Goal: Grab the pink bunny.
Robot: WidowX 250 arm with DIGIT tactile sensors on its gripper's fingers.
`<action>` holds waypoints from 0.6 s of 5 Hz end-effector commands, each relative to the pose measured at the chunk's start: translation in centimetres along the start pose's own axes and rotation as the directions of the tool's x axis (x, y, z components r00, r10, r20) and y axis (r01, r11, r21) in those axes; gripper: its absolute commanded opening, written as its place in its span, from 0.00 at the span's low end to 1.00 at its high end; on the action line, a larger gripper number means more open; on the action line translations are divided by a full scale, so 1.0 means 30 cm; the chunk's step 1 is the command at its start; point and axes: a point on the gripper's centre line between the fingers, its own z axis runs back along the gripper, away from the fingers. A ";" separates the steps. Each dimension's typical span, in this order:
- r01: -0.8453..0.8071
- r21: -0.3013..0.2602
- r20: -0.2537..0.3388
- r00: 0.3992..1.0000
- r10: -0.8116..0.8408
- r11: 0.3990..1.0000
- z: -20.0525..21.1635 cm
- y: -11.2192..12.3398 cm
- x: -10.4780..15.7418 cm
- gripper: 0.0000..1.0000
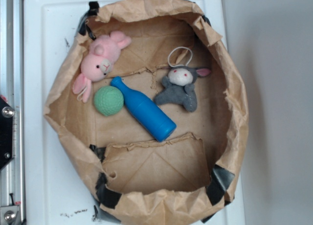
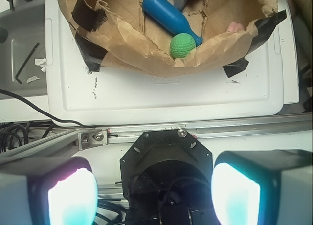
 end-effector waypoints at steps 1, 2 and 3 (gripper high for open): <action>0.000 0.000 0.000 1.000 0.000 1.000 0.000 0.000 0.000 1.00; -0.043 0.020 0.010 0.999 0.043 0.999 -0.015 0.042 0.135 1.00; -0.094 0.058 -0.013 0.995 0.094 0.994 -0.031 0.088 0.249 1.00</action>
